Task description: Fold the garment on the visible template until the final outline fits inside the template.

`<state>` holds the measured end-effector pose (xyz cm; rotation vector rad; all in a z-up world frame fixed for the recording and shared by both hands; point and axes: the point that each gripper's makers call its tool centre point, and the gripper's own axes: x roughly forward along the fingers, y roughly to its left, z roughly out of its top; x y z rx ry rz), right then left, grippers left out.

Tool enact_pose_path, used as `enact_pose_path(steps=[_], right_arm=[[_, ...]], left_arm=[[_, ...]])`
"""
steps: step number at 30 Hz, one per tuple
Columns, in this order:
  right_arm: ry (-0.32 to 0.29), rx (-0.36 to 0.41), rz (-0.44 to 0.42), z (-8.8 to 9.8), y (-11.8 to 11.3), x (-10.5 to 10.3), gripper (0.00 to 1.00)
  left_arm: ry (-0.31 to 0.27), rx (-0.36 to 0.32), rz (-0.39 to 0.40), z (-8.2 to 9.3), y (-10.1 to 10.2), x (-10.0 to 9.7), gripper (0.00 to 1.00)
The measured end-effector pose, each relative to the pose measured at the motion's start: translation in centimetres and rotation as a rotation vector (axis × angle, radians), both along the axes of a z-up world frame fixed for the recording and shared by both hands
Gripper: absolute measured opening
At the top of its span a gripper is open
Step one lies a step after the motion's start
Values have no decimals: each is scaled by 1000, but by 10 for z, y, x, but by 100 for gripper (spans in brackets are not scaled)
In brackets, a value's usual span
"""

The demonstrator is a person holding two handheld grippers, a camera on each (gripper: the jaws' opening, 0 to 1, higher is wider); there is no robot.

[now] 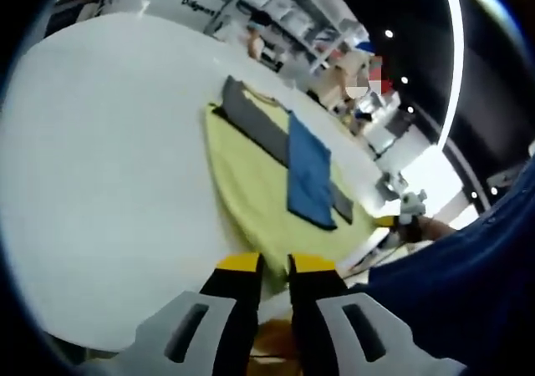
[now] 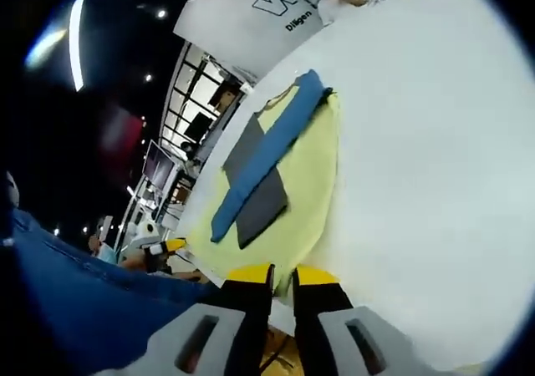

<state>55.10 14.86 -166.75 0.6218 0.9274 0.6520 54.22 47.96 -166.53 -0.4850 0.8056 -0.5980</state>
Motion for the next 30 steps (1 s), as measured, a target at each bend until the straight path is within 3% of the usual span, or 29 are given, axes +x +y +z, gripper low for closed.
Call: enact_pose_path(steps=[12,14,19,25,30], right_arm=[[11,1,-48,-1,-5,1,0],[21,3,-62,-1,-8,-3,0],[29,13,-58,2,-6,-18,0],[67,43,-68,4,-5,-41,0],[51,78,-103,16,-3,-41,0]], left_arm=[[57,53,21,-14,5,-8,3],[58,30,28,-11,8,-12,3],[70,50,-4,-15,9,-28,3],[82,41,-9,-12,14,-49,2],[59,17,14,5,12,-51,2]])
